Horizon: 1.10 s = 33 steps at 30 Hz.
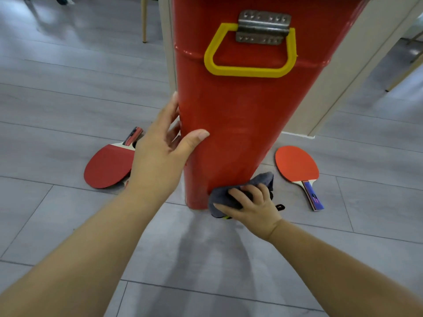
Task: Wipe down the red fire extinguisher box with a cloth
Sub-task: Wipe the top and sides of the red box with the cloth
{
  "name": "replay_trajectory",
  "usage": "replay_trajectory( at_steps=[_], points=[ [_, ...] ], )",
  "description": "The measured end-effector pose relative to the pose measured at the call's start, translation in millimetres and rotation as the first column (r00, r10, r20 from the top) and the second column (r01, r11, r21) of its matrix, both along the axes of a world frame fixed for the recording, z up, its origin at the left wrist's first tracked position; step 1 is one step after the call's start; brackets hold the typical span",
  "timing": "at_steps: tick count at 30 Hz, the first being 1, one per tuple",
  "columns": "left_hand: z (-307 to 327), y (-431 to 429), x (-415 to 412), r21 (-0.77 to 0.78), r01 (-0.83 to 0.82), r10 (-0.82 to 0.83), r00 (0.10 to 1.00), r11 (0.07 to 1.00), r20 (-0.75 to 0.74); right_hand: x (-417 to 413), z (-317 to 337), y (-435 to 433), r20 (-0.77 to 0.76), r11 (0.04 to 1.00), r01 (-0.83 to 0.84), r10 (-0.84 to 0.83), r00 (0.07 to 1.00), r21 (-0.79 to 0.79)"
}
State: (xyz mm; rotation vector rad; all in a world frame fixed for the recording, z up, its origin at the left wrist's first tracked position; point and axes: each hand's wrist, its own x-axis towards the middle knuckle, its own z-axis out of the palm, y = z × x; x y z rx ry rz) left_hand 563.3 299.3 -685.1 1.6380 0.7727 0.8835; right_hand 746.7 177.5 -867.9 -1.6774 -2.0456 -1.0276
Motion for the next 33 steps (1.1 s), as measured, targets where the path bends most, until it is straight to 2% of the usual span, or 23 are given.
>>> replay_trajectory(
  at_steps=[3,6,13,18,20,25,28,33],
  points=[
    [-2.4,-2.0,1.6,-0.001,-0.007,0.007,1.0,1.0,0.018,2.3,-15.9,-1.7,0.05,0.998,0.026,-0.023,0.999,-0.065],
    [-6.4,0.6,0.6,0.003,-0.015,0.015,1.0,1.0,0.017,-1.7,-10.1,-2.7,0.069,0.998,0.03,-0.026,0.997,-0.064],
    [-12.8,4.6,-0.4,0.037,-0.045,0.046,0.999,0.998,-0.016,-34.4,63.2,11.1,-0.1,0.987,0.054,-0.04,0.994,0.149],
    [-29.7,8.2,-6.3,0.075,-0.04,0.054,0.982,0.996,-0.183,-56.3,68.5,33.1,-0.11,0.978,0.04,-0.018,0.994,0.205],
    [-35.0,11.2,-8.9,0.069,-0.036,0.052,0.969,0.997,-0.241,-57.1,46.7,40.7,-0.042,0.99,0.003,0.003,0.999,0.141],
    [-35.5,14.2,-10.4,0.023,-0.058,0.062,0.969,0.998,-0.238,-49.4,-25.2,32.9,0.2,0.976,-0.04,0.084,0.976,-0.216],
    [-36.5,12.4,-9.7,-0.002,-0.062,0.06,0.975,0.998,-0.216,-39.4,-47.1,32.3,0.257,0.966,-0.017,0.086,0.963,-0.259],
    [-38.9,5.8,-7.1,-0.011,-0.099,0.095,0.978,0.995,-0.188,-38.5,-45.7,27.2,0.269,0.973,0.002,0.063,0.961,-0.232]
  ],
)
